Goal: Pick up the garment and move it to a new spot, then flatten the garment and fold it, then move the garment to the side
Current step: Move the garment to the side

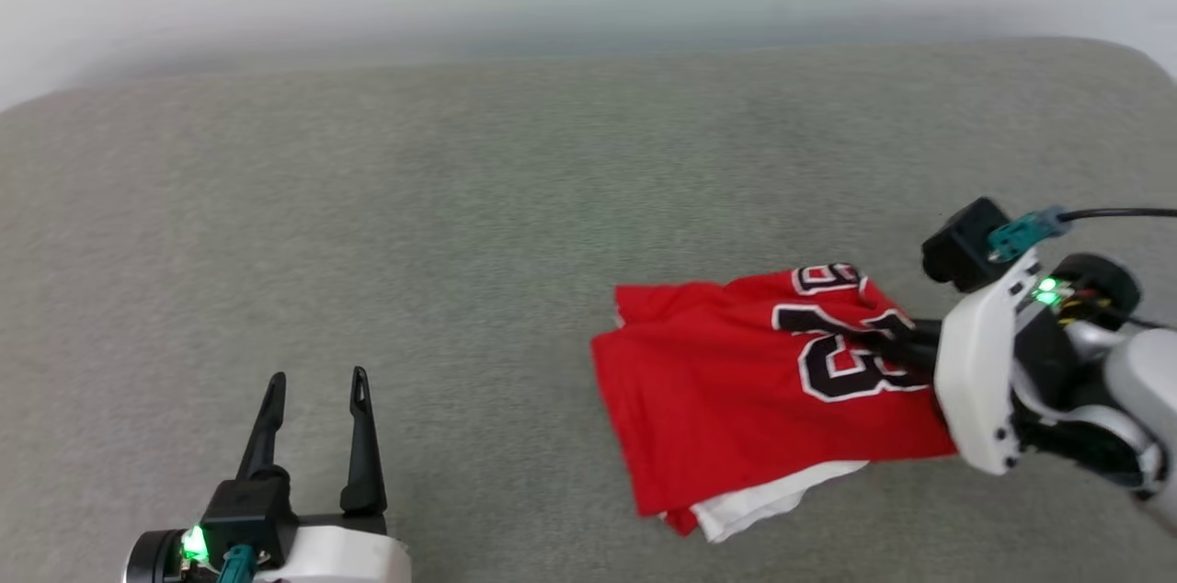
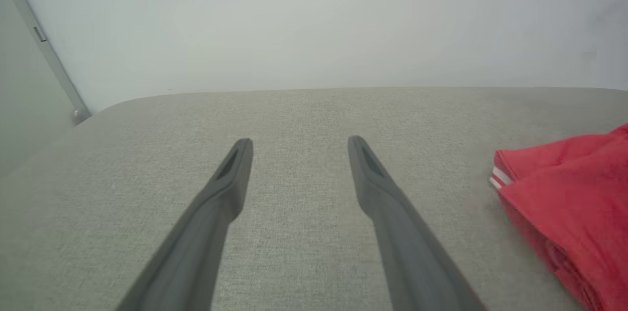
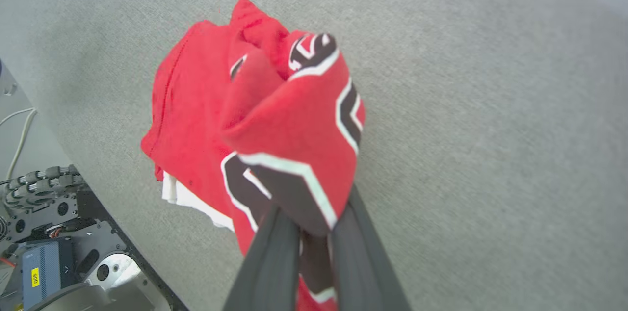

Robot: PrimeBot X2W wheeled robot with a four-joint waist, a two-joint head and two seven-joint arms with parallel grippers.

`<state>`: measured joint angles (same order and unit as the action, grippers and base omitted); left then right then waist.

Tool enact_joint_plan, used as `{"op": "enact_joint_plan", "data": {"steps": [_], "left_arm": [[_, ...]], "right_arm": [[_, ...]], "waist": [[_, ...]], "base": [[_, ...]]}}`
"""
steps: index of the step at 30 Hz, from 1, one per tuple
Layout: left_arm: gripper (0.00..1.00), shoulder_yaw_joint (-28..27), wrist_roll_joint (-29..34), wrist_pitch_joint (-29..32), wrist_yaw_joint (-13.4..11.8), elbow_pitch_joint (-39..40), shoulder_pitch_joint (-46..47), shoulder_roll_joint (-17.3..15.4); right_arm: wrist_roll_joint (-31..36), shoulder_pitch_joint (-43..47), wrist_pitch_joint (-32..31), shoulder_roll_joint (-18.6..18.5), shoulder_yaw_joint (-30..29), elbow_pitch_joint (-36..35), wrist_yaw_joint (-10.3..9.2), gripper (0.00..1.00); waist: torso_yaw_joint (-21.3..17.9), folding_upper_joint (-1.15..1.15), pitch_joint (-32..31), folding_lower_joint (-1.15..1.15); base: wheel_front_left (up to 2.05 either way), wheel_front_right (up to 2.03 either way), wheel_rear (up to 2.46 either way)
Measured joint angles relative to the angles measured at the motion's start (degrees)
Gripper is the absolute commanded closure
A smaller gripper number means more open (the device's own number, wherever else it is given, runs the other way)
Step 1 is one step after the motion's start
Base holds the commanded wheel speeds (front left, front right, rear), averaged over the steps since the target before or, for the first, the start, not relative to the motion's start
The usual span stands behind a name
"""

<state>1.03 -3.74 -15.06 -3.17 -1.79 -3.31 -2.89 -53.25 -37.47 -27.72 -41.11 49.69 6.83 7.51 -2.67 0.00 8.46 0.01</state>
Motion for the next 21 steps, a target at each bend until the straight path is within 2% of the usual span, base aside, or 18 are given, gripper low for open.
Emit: {"op": "enact_joint_plan", "data": {"steps": [4, 8, 11, 15, 21], "left_arm": [[0.00, -0.66, 0.03, -0.01, 0.10, 0.94, 0.00, 0.00], [0.00, -1.52, 0.56, -0.01, 0.16, 1.44, 1.03, 0.01], [0.00, -1.87, 1.15, -0.01, 0.70, 1.71, 2.71, -0.13], [0.00, -1.88, 2.05, -0.01, 1.70, 2.03, 4.66, -0.70], [0.00, -2.40, 2.63, -0.01, 2.32, 3.59, 7.46, -1.98]], "right_arm": [[0.91, -1.36, -1.18, -4.94, -1.04, -2.91, 0.01, 1.00], [2.50, -2.68, -1.58, -9.33, -4.08, -2.19, 0.01, 1.00], [5.20, -3.66, -1.29, -11.63, -7.04, 1.82, 0.01, 1.00], [7.21, -4.79, -0.56, -12.90, -10.81, 9.05, 0.02, 1.00], [12.23, -7.92, 0.55, -12.58, -16.18, 20.35, 0.02, 1.00]], "waist": [[-3.92, 0.00, 0.32, 0.00], [-7.23, 0.00, 1.99, 0.00], [-8.78, 0.00, 4.31, 0.00], [-10.20, 0.00, 7.75, 0.00], [-10.95, 0.00, 13.08, 0.00]], "base": [[0.00, 0.00, 0.00], [0.00, 0.00, 0.00], [0.00, 0.00, 0.00], [0.00, 0.00, 0.00], [0.00, 0.00, 0.00]]}}
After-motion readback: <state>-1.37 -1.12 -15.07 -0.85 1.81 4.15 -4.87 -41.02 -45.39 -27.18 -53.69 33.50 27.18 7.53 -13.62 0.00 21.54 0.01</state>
